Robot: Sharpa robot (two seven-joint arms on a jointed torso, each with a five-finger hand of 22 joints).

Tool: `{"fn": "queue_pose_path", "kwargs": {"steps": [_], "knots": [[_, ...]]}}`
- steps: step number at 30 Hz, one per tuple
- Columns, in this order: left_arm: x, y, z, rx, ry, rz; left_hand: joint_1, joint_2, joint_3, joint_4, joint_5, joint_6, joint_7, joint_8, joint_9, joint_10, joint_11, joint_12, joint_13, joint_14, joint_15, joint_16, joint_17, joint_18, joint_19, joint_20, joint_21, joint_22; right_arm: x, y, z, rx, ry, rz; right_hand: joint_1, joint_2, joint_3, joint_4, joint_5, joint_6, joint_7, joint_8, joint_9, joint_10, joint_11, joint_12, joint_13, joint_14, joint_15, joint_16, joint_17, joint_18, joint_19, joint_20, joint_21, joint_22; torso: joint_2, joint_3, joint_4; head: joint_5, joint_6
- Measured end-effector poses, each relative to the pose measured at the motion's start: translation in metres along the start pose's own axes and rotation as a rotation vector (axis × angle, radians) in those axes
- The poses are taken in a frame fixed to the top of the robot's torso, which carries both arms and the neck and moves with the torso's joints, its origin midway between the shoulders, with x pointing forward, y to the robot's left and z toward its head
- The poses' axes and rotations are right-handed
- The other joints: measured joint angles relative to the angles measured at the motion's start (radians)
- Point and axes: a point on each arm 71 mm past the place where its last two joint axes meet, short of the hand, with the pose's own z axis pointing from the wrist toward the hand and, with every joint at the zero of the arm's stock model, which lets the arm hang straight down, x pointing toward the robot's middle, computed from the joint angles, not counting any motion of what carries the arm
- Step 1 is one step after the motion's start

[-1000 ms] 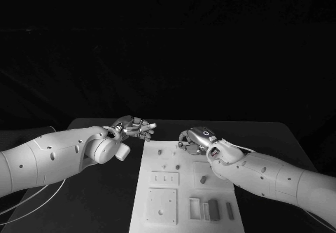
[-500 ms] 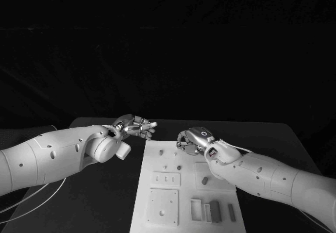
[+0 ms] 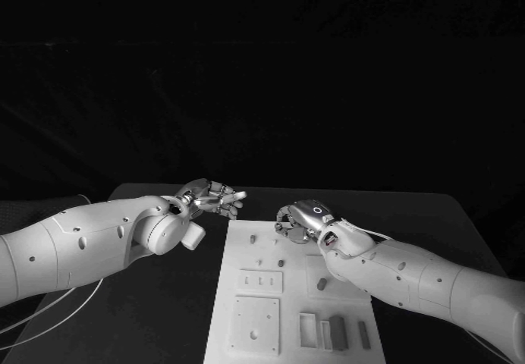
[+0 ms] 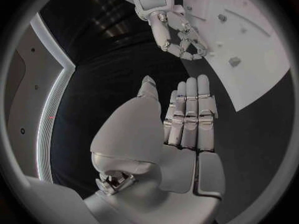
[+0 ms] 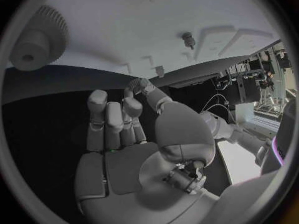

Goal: Assemble the parts on the task board

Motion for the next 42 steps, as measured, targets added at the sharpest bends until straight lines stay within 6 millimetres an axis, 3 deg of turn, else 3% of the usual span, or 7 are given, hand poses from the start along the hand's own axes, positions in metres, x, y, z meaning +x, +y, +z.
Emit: {"fn": "queue_pose_path", "kwargs": {"steps": [13,30,42], "knots": [[-0.0002,-0.0017,-0.0003,0.003,0.001,0.003,0.000,0.000,-0.003,-0.003,0.000,0.000,0.000,0.000,0.001,0.000,0.000,0.000,0.000,0.000,0.000,0.000,0.002,-0.002,0.000,0.000,0.000,0.000,0.0006,0.0015,0.0012,-0.002,0.003,-0.001,0.000,0.000,0.003,-0.003,0.000,0.001,0.001,-0.003,0.000,0.002,-0.002,0.000,0.000,0.001,-0.001,0.000,-0.002,0.000,-0.001,-0.002,0.000,0.000,0.001,0.0001,-0.0001,0.006,-0.009],[0.0018,-0.0029,0.0013,0.006,0.004,0.005,0.000,0.000,-0.003,-0.003,0.000,0.000,0.000,0.000,0.001,0.000,0.000,0.000,0.001,0.000,0.000,0.000,0.003,-0.008,0.000,0.000,-0.003,0.001,0.0035,-0.0009,0.0031,0.007,0.031,-0.010,0.000,0.000,0.003,-0.003,0.000,0.002,0.003,-0.003,0.000,0.001,0.002,-0.004,0.000,0.001,-0.001,0.000,-0.007,0.000,0.000,-0.004,0.000,0.001,0.000,0.0012,-0.0008,0.014,-0.008],[0.0027,-0.0038,0.0016,0.007,0.006,0.006,0.000,0.000,-0.005,0.000,0.000,0.000,0.000,-0.004,0.001,0.000,0.000,-0.004,0.001,0.000,0.000,0.000,0.004,-0.008,0.000,0.000,-0.004,0.001,0.0050,-0.0018,0.0037,0.010,0.039,-0.015,0.000,0.000,0.003,-0.003,0.000,-0.001,0.006,-0.003,0.000,0.001,0.002,-0.004,0.000,0.001,-0.001,0.000,-0.007,0.000,0.000,-0.004,0.000,0.001,0.001,-0.0001,-0.0007,0.020,-0.006]]}}
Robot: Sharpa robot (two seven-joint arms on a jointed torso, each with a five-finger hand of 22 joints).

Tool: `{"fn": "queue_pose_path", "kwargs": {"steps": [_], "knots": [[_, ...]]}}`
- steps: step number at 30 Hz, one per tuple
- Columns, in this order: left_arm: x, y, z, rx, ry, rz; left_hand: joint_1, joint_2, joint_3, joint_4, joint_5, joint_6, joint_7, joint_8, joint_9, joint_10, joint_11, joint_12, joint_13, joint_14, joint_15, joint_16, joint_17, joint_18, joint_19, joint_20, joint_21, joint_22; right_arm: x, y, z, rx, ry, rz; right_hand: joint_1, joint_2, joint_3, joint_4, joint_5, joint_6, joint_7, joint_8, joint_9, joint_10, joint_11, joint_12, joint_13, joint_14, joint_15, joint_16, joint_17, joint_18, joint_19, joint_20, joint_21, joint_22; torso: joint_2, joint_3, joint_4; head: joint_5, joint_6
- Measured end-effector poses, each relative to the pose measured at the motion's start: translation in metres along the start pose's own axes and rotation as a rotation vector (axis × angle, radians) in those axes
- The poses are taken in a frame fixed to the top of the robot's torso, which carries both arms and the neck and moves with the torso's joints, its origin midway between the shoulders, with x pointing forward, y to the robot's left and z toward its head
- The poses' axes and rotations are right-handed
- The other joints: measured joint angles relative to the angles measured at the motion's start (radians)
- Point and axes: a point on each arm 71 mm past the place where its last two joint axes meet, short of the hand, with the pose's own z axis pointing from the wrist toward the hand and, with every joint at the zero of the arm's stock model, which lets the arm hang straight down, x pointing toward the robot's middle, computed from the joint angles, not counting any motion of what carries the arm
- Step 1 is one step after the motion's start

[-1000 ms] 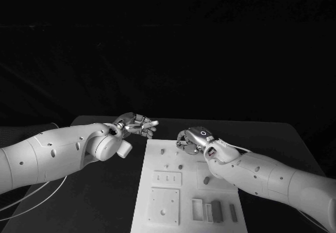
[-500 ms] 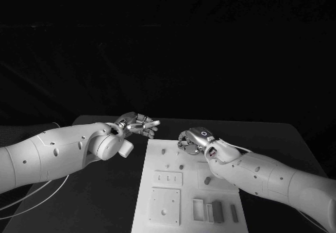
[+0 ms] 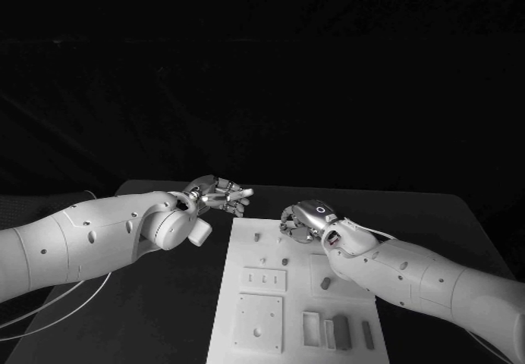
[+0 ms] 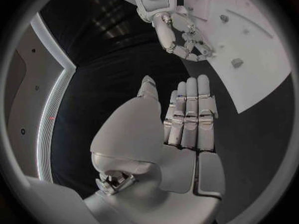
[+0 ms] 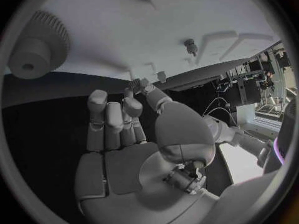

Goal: Assemble the parts on the task board

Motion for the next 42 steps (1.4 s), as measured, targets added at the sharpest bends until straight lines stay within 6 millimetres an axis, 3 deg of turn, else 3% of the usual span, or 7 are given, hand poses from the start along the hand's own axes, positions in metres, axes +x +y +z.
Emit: {"fn": "queue_pose_path", "kwargs": {"steps": [4,19,31,36,42], "knots": [[-0.0007,-0.0009,-0.0002,0.001,-0.001,0.001,0.000,0.000,0.000,0.000,0.000,0.000,0.000,0.000,0.000,0.000,0.000,0.000,0.001,0.000,0.000,0.000,0.001,0.008,0.000,0.000,0.000,0.000,0.0003,-0.0008,0.0000,0.002,0.003,-0.001,0.000,0.000,0.000,0.000,0.000,0.000,0.000,0.000,0.000,0.000,0.000,0.000,0.000,0.000,0.000,0.000,0.000,0.000,0.000,0.000,0.000,0.000,0.000,-0.0005,-0.0004,0.000,-0.001],[-0.0006,-0.0022,0.0001,0.003,0.000,0.002,0.000,0.000,0.000,0.000,0.000,0.000,0.000,0.000,0.001,0.000,0.000,0.000,0.001,0.000,0.000,-0.004,0.002,0.009,0.000,0.000,0.000,0.001,0.0010,-0.0016,0.0004,0.005,0.014,-0.003,0.000,0.000,0.000,0.000,0.000,-0.001,-0.001,-0.003,-0.001,0.001,0.001,0.000,0.000,0.000,0.000,0.000,-0.006,0.000,0.001,0.002,0.000,0.000,0.000,-0.0005,-0.0007,0.001,-0.003],[-0.0008,-0.0028,0.0002,0.004,-0.001,0.002,0.000,0.000,0.000,0.000,0.000,0.000,0.000,0.000,0.001,0.000,0.000,0.000,0.002,0.000,0.000,-0.004,0.003,0.008,0.000,0.000,0.000,0.001,0.0015,-0.0021,0.0012,0.010,0.022,-0.001,0.000,0.000,0.000,0.000,0.000,-0.018,0.012,-0.015,-0.002,0.001,0.002,-0.008,0.000,-0.006,-0.005,0.000,-0.029,0.000,-0.004,0.000,0.000,0.000,0.000,-0.0001,-0.0013,0.002,-0.003],[-0.0013,-0.0029,0.0000,0.003,-0.002,0.002,0.000,0.000,0.000,0.000,0.000,0.000,0.000,0.000,0.001,0.004,0.003,0.000,0.001,0.000,0.000,-0.004,0.003,0.006,0.000,0.000,0.000,0.001,0.0020,-0.0028,0.0010,0.015,0.025,0.003,0.000,0.000,0.003,0.003,0.000,-0.051,0.024,-0.034,-0.011,-0.015,0.018,-0.012,0.000,-0.029,0.007,-0.005,-0.049,0.000,-0.010,0.002,-0.004,0.000,0.000,-0.0001,-0.0012,0.001,-0.003],[-0.0015,-0.0034,0.0001,0.004,-0.002,0.003,0.000,0.000,0.000,0.000,0.000,0.000,0.000,0.000,0.001,0.004,0.003,-0.004,0.001,0.000,0.000,-0.004,0.003,0.004,0.000,0.000,0.000,0.001,0.0024,-0.0025,0.0009,0.017,0.029,0.007,0.000,0.000,0.003,0.003,0.000,-0.052,0.025,-0.034,-0.011,-0.015,0.018,-0.012,0.000,-0.030,0.008,-0.005,-0.052,-0.001,-0.011,0.004,-0.004,0.000,0.000,-0.0004,-0.0014,0.000,-0.002]]}}
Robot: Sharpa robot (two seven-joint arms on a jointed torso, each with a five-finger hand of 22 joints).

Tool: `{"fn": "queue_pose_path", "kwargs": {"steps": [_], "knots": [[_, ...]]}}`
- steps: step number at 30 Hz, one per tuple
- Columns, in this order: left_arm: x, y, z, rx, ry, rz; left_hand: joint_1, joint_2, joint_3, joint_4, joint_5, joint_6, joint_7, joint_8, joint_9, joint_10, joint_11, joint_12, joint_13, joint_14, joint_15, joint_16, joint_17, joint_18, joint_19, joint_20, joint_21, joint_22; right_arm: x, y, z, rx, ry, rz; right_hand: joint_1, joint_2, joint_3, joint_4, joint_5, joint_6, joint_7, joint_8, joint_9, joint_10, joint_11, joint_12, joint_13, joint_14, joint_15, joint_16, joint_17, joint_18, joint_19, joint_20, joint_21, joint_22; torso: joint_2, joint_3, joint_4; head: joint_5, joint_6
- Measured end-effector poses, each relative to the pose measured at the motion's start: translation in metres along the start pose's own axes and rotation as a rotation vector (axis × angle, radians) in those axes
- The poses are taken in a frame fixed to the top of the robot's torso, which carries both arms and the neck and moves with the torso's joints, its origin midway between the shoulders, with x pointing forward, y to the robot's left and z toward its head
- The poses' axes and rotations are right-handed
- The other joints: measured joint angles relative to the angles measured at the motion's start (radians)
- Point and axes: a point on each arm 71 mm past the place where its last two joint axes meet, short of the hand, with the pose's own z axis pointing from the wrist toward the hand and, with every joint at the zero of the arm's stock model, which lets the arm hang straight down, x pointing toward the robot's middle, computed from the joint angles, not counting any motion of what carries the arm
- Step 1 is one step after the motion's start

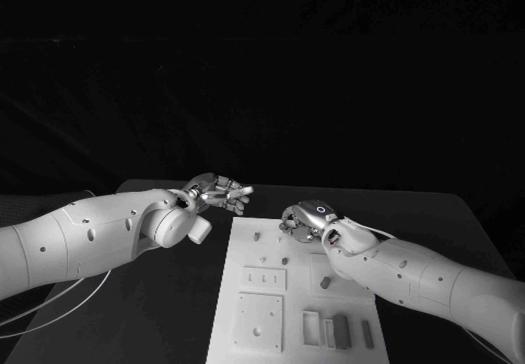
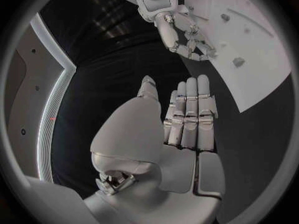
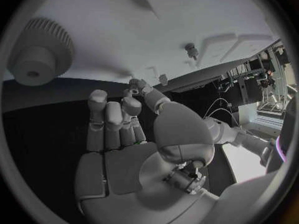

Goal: Assemble the parts on the task board

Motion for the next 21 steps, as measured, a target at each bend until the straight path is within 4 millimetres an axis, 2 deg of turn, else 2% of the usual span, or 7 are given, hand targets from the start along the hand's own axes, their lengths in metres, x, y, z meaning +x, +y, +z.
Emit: {"fn": "queue_pose_path", "kwargs": {"steps": [21], "knots": [[-0.0019,-0.0008,0.0002,0.000,-0.004,0.002,0.004,0.004,-0.003,-0.003,0.000,0.000,0.000,0.000,0.001,0.000,0.000,-0.001,0.001,0.000,0.000,0.000,0.002,-0.003,0.000,0.000,0.000,0.001,-0.0001,0.0063,0.0005,-0.013,0.007,0.013,0.000,0.000,0.000,0.000,0.000,0.004,-0.003,0.000,0.001,-0.003,0.003,0.000,0.001,-0.002,0.002,0.000,0.002,0.000,-0.002,0.002,0.000,0.000,0.000,0.0002,0.0001,0.003,-0.005]]}}
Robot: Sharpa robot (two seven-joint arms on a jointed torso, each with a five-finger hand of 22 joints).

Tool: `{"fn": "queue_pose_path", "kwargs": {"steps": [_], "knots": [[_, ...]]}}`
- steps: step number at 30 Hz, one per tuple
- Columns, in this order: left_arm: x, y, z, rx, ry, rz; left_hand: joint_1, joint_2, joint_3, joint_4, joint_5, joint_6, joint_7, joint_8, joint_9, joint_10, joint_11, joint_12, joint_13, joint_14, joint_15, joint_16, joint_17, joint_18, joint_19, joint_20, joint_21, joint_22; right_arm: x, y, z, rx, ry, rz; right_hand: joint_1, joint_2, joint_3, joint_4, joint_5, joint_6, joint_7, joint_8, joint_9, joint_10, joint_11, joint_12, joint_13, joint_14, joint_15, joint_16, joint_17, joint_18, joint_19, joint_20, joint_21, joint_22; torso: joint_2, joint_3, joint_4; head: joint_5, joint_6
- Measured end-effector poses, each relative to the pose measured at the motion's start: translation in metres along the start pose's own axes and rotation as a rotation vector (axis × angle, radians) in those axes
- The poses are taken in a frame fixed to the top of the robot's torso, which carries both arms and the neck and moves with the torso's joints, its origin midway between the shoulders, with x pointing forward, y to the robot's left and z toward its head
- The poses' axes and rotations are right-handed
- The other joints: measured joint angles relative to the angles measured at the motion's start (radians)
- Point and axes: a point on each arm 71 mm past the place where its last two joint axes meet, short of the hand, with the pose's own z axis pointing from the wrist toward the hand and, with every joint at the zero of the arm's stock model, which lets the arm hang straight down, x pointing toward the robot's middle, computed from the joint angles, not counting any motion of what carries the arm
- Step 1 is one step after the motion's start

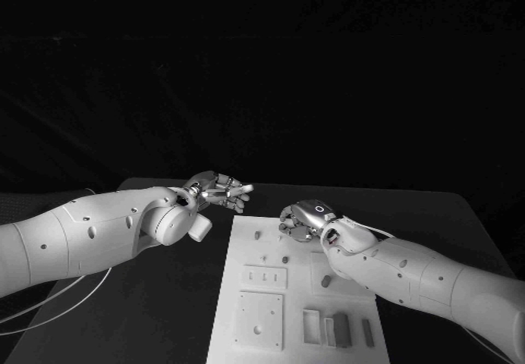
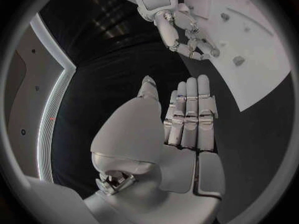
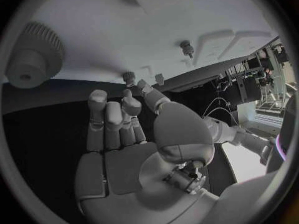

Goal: Assemble the parts on the task board

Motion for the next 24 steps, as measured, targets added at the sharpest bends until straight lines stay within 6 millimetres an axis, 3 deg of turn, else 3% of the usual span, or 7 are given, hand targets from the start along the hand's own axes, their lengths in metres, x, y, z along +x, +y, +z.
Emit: {"fn": "queue_pose_path", "kwargs": {"steps": [4,19,24], "knots": [[-0.001,0.000,0.000,0.000,-0.002,0.001,0.004,-0.004,0.000,0.000,0.000,0.000,0.000,0.000,0.000,0.000,0.000,0.000,0.000,0.000,0.000,-0.004,0.000,0.008,0.000,0.000,0.000,0.000,0.000,0.001,0.000,-0.002,0.000,0.001,0.000,0.000,0.000,0.000,0.000,0.000,0.000,0.000,0.002,0.000,0.000,0.000,0.000,0.000,0.000,0.000,0.001,0.000,0.000,0.000,0.000,0.000,0.000,-0.0001,0.0000,0.000,-0.001],[-0.002,0.000,0.000,-0.001,-0.004,0.001,0.004,-0.004,0.000,0.000,0.000,0.000,0.000,0.000,0.001,0.000,0.000,0.000,0.001,0.000,0.000,-0.004,0.002,0.008,0.000,0.000,0.000,0.000,-0.001,-0.001,-0.001,0.002,0.000,0.000,0.000,0.000,0.003,-0.003,0.000,0.009,-0.003,0.005,0.003,0.000,0.000,0.000,0.001,-0.002,0.002,0.000,-0.001,0.000,-0.002,0.002,0.000,0.000,0.000,-0.0001,-0.0002,0.000,-0.001],[-0.005,0.000,0.000,-0.002,-0.011,0.002,0.004,-0.004,0.000,0.000,0.000,0.000,0.000,0.000,0.001,0.000,0.000,0.000,0.001,0.000,0.000,-0.004,0.002,0.008,0.000,0.000,0.000,0.001,-0.010,-0.004,-0.004,-0.002,-0.016,0.007,0.000,-0.021,0.003,-0.003,0.000,0.003,0.004,0.000,0.000,0.000,0.000,0.000,0.001,-0.002,0.002,0.000,-0.001,0.000,-0.002,0.002,0.000,0.000,0.000,0.0000,-0.0007,-0.002,0.003]]}}
